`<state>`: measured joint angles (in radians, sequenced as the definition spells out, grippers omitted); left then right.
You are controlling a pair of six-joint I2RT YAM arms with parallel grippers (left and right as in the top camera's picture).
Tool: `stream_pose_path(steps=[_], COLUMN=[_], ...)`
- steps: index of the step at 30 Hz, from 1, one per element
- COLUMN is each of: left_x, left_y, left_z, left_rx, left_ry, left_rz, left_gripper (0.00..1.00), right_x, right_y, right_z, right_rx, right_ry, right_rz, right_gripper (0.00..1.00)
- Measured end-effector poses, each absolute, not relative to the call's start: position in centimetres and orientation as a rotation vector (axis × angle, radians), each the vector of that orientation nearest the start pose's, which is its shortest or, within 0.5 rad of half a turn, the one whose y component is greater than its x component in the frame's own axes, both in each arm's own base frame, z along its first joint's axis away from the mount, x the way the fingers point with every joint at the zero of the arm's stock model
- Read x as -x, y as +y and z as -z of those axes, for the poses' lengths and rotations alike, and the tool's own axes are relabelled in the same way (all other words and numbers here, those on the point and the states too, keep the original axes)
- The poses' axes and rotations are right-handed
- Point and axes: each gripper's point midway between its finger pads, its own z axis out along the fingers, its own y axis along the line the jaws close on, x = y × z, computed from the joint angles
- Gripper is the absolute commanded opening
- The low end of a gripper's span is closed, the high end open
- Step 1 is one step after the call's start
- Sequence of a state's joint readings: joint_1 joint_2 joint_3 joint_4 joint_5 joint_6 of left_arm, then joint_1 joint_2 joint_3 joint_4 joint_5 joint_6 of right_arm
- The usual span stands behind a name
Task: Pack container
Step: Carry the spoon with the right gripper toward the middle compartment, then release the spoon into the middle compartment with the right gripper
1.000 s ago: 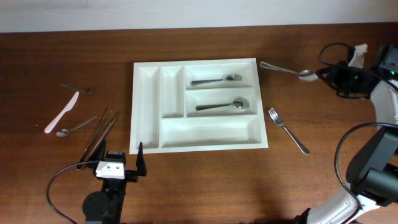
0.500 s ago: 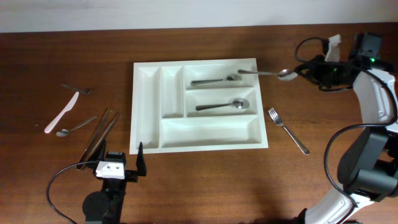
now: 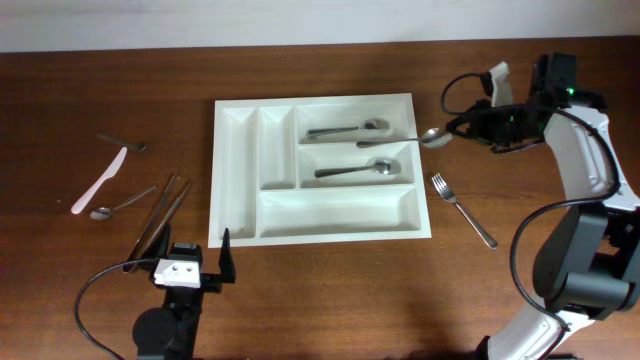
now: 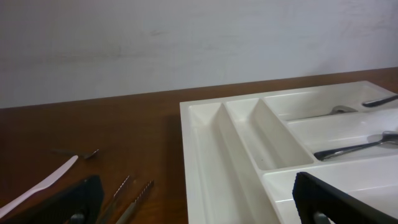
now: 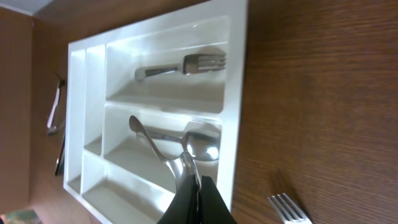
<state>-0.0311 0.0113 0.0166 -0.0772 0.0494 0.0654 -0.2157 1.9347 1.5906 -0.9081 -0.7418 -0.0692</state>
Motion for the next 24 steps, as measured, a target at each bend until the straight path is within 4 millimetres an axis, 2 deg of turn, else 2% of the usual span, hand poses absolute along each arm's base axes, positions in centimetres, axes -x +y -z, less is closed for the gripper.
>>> stream_pose_path(steps=[9,15,20,22,24], left_x=[-24.5,-24.5,-24.5,-24.5,-24.5], left_y=[-1.6,-1.6,-1.6,-1.6,-1.6], left_z=[-16.0,-16.0,-16.0,-16.0,-16.0], left_rx=[-0.117,-0.117,-0.117,-0.117,-0.117], left_ry=[1.638,1.638,1.638,1.638,1.638], left_rz=[0.015,0.014,0.014,0.014,0.015], left_gripper=[0.99,0.99,0.99,0.99,0.99], right_x=[-43.3,-43.0,-43.1,-43.1,-43.1], right_y=[6.7,7.8,7.3,7.2,7.0], right_z=[-13.6,-12.7,-12.3,-12.2,-12.1], right_rx=[0.154,0.2,0.196,0.18,0.181], right_ry=[2.644,2.697,2.722,2.729,2.732], right_rz=[-0.9,-0.809,-0.739,-0.729,-0.716], right_gripper=[0.04,0.04,0.49,0.57,0.59])
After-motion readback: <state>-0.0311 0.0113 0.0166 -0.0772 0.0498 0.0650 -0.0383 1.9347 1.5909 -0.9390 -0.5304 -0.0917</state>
